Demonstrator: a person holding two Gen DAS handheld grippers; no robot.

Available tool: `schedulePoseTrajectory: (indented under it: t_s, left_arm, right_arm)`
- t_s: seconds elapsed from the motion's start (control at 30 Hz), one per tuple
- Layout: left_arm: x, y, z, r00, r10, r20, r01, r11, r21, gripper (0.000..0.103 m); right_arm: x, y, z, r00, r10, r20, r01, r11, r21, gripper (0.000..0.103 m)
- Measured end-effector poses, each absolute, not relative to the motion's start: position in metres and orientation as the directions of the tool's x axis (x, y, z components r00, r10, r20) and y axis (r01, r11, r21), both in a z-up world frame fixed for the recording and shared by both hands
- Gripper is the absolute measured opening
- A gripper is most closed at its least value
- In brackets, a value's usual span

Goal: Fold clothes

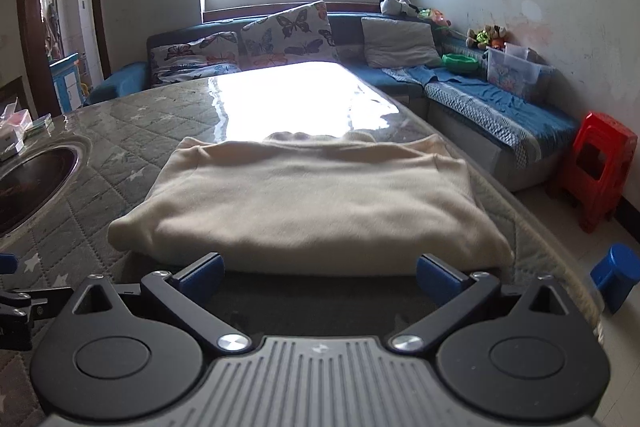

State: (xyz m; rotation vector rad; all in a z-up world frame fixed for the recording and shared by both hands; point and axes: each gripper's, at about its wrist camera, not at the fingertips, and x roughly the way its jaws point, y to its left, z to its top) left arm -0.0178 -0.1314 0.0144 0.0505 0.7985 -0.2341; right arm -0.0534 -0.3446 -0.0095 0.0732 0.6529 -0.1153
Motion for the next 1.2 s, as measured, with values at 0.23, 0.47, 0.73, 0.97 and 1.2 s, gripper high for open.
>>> schedulePoseTrajectory:
  t_s: [0.23,0.47,0.73,0.97,1.2]
  left_arm:
    - [-0.027,-0.133,0.015,0.677,-0.176,-0.715,0.219,0.975,-0.033,0.103]
    - [-0.038,-0.142,0.017,0.680,-0.175,-0.712,0.225,0.974,-0.024,0.103]
    - [-0.046,-0.156,0.017,0.671,-0.190,-0.717,0.261,0.965,-0.011,0.103]
    - [-0.050,-0.162,0.016,0.672,-0.187,-0.717,0.266,0.964,-0.002,0.103]
    - [-0.053,-0.166,0.015,0.667,-0.191,-0.720,0.277,0.961,0.001,0.103]
  right_arm:
    - [-0.061,-0.338,-0.015,0.779,-0.096,-0.620,0.138,0.990,0.020,0.103]
    - [-0.070,-0.342,-0.019,0.776,-0.098,-0.623,0.157,0.987,0.040,0.103]
    - [-0.074,-0.344,-0.020,0.776,-0.093,-0.623,0.166,0.984,0.060,0.103]
    - [-0.077,-0.347,-0.021,0.776,-0.095,-0.624,0.176,0.982,0.069,0.103]
    - [-0.080,-0.348,-0.022,0.775,-0.095,-0.624,0.181,0.981,0.075,0.103]
